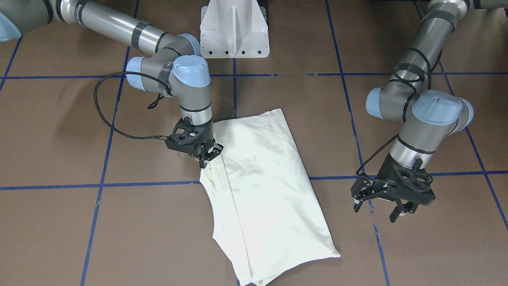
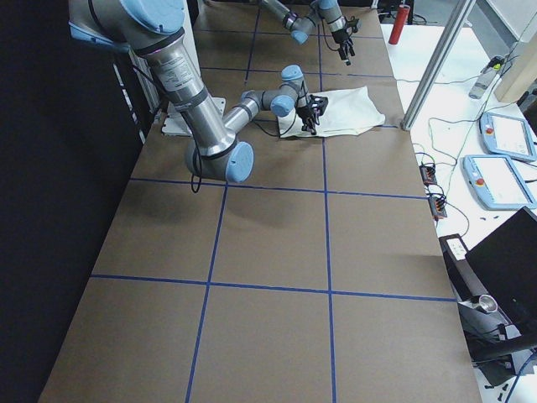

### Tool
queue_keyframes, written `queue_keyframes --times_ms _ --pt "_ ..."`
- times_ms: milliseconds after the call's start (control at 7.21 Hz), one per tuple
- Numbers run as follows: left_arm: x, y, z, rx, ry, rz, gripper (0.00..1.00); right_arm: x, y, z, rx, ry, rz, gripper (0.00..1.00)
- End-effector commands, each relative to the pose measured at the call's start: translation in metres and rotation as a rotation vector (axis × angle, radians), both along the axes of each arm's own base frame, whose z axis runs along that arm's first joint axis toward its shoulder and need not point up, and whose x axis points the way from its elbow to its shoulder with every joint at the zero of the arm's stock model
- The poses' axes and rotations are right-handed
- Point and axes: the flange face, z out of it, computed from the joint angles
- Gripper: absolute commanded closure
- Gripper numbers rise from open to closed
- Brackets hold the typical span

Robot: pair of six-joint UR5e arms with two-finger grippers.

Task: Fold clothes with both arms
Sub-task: 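Pull the collar edge with the right gripper toward the robot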

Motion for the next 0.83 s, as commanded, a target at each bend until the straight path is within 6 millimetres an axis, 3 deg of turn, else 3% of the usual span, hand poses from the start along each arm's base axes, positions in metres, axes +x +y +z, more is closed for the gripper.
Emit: queue_keyframes --times_ms 0,139,416,555,694 --pt "0.000 0.000 -0.001 0.001 0.000 0.000 0.00 0.023 0.062 0.016 0.044 -0.019 -0.018 1.00" --pt "0.002 0.001 -0.002 0.001 0.002 0.003 0.00 0.028 0.078 0.015 0.052 -0.032 -0.006 1.00" --pt "0.004 0.002 -0.003 0.004 0.004 0.006 0.00 0.026 0.084 0.020 0.048 -0.019 -0.011 1.00" --pt "0.004 0.002 -0.003 0.005 0.005 0.006 0.00 0.026 0.085 0.020 0.054 -0.012 -0.031 0.31" --pt "0.004 0.002 -0.003 0.005 0.005 0.006 0.00 0.025 0.086 0.016 0.091 0.003 -0.077 0.00"
